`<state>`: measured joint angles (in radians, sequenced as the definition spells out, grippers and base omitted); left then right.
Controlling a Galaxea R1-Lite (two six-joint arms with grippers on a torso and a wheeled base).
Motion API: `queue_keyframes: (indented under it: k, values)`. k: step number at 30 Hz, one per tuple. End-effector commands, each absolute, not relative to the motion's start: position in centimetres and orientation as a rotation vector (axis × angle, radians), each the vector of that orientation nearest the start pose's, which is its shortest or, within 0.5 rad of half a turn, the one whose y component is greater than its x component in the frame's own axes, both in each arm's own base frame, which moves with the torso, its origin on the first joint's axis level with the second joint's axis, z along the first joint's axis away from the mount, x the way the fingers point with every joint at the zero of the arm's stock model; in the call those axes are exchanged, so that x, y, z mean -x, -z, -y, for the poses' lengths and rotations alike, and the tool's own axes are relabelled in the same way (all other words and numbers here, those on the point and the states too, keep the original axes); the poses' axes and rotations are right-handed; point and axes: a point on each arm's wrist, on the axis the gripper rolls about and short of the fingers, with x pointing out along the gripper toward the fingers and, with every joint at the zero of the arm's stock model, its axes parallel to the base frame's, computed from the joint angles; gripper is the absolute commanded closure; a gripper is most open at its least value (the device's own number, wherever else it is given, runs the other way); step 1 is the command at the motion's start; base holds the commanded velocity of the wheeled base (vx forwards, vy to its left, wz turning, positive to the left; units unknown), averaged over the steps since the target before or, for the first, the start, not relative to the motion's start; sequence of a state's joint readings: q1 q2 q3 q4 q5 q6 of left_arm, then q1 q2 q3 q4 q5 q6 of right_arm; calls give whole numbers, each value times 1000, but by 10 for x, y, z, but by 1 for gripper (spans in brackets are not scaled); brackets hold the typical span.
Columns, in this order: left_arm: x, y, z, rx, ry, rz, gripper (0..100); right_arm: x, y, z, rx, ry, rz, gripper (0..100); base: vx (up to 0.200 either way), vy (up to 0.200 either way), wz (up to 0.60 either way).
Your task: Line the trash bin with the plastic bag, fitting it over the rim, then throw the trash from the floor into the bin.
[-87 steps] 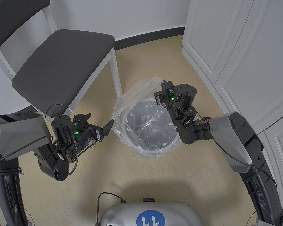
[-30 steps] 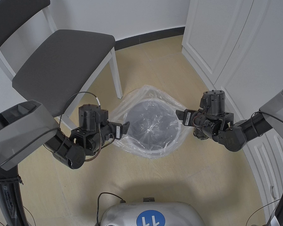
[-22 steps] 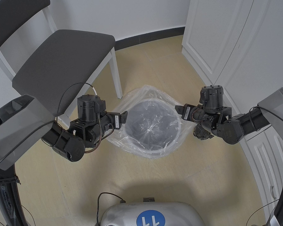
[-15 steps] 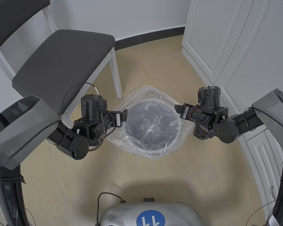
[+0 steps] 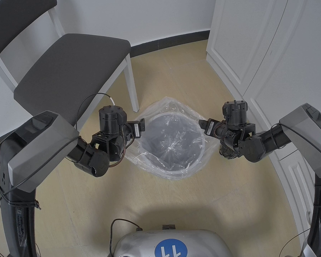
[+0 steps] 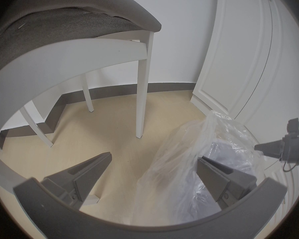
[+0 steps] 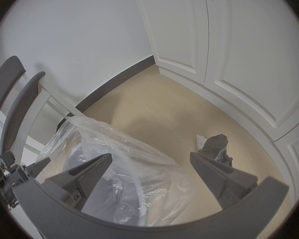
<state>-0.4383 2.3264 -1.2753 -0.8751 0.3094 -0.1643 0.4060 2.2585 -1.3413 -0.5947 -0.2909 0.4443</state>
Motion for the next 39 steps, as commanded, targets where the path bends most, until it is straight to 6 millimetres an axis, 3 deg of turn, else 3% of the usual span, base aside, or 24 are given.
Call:
queue_keyframes:
  k: [1,17,28,39]
  values:
    - [-428,-75,192,111,105,-173,0,-428,-93,-173,-330,-32,-333,0,0,0,0]
    - [-453,-68,201,146,-18,-94,0,-454,-85,-163,-382,22,-289,0,0,0,0]
    - [-462,-70,192,156,-41,-75,0,-471,-80,-164,-473,39,-252,0,0,0,0]
    - [-474,-54,187,151,-61,-86,0,-480,-65,-164,-507,53,-258,0,0,0,0]
